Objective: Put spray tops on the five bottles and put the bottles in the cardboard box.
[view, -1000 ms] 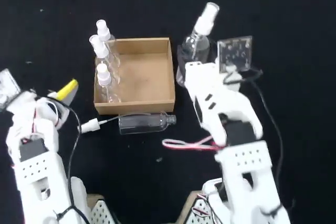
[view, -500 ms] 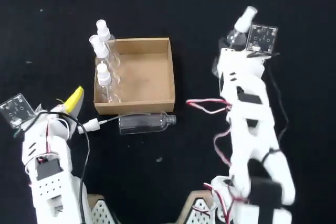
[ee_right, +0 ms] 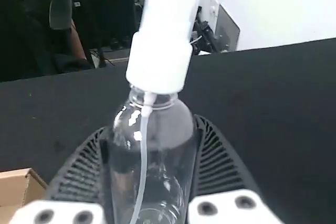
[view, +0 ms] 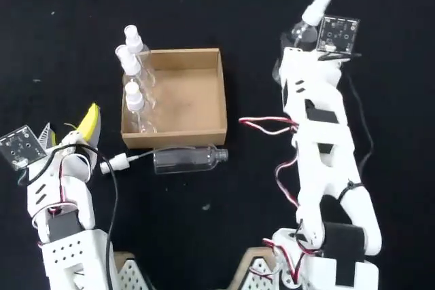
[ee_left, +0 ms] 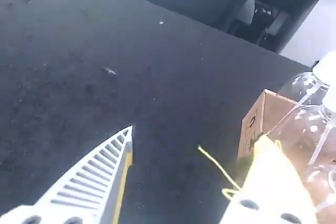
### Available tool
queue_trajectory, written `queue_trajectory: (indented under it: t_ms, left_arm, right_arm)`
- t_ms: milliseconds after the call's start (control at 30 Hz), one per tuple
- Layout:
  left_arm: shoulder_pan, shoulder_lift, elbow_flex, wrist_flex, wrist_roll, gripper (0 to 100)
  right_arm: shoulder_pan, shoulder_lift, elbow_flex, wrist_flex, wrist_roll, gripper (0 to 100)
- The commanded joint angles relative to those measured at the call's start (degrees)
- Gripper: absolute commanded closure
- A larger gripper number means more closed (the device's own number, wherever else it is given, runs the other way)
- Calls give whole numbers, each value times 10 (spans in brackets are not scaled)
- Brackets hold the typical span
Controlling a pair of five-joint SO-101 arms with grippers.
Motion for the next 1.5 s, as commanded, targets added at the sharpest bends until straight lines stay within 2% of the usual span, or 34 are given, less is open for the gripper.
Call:
queue_trajectory:
  t_ms: [0, 300, 533, 733, 1033, 1467]
  left_arm:
    - [7, -8, 14, 2, 0, 761]
    - [7, -12, 14, 13, -1, 761]
    - [7, -12, 14, 13, -1, 761]
    - [8, -12, 14, 13, -1, 761]
    - [8, -10, 14, 13, -1, 761]
    - [8, -11, 14, 13, -1, 761]
  right_arm:
    - [17, -15, -45, -25, 1, 988]
    - [133, 149, -149, -33, 12, 988]
    - [200, 211, -75, -244, 67, 988]
    - [244, 274, -48, -349, 89, 988]
    - [264, 321, -48, -354, 89, 988]
    - [254, 330, -28, -354, 89, 988]
